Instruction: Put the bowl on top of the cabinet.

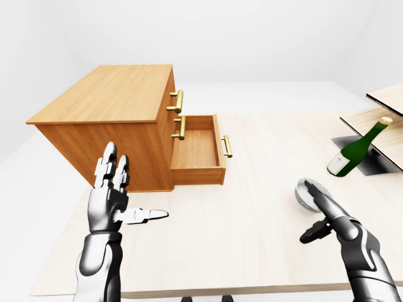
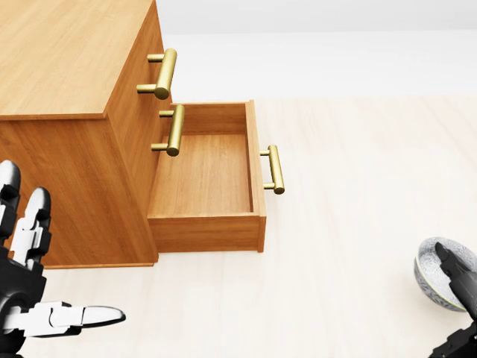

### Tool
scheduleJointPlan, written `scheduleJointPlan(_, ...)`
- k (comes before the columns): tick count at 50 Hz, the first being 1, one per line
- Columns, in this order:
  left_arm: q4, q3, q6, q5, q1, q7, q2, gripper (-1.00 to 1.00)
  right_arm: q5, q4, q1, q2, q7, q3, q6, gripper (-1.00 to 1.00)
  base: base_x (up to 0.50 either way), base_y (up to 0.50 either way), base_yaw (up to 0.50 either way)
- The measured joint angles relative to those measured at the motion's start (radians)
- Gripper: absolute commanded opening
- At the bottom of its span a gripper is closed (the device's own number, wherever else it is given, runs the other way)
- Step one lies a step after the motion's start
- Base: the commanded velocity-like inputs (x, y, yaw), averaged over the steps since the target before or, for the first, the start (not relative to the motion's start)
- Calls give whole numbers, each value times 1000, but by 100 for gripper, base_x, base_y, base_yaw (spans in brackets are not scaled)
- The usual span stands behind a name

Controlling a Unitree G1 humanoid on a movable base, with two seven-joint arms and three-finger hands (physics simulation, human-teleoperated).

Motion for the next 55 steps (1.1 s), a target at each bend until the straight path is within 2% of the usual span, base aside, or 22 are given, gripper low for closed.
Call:
scheduleJointPlan(8,0,1,0,-1,0,1,0,100,56,87,-32,-30,-58,16,0,100,0,0,0)
scheduleJointPlan(10,0,1,0,-1,-1,1,0,100,72,99,-37,-39,-69,22,0,92,0,0,0)
scheduleJointPlan(11,1,1,0,-1,-2,1,0,100,79,104,-39,-43,-74,25,0,69,0,0,0)
scheduleJointPlan(13,2,1,0,-1,-2,2,1,100,91,114,-47,-49,-90,30,0,41,0,0,0)
scheduleJointPlan(14,2,2,0,-1,-3,2,1,100,96,116,-51,-50,-97,33,0,-10,0,0,0)
scheduleJointPlan(15,2,2,0,-1,-3,2,1,100,103,119,-54,-52,-102,36,0,-100,0,0,0)
scheduleJointPlan(27,3,0,0,0,-2,3,1,100,155,207,-113,-86,-126,62,0,-100,0,0,0)
scheduleJointPlan(36,7,-1,0,1,-4,5,1,100,146,169,-90,-91,-110,69,0,-100,0,0,0)
scheduleJointPlan(40,6,-2,0,2,-3,5,1,100,117,46,-42,-54,-48,79,0,-100,0,0,0)
scheduleJointPlan(44,5,-3,0,3,-1,5,0,100,58,-146,-10,-17,56,93,0,-100,0,0,0)
scheduleJointPlan(52,0,-4,0,3,1,5,-1,100,-130,-500,-34,36,290,136,0,-100,0,0,0)
scheduleJointPlan(55,-2,-4,0,3,2,5,-1,100,-200,-593,-52,63,295,151,0,-100,0,0,0)
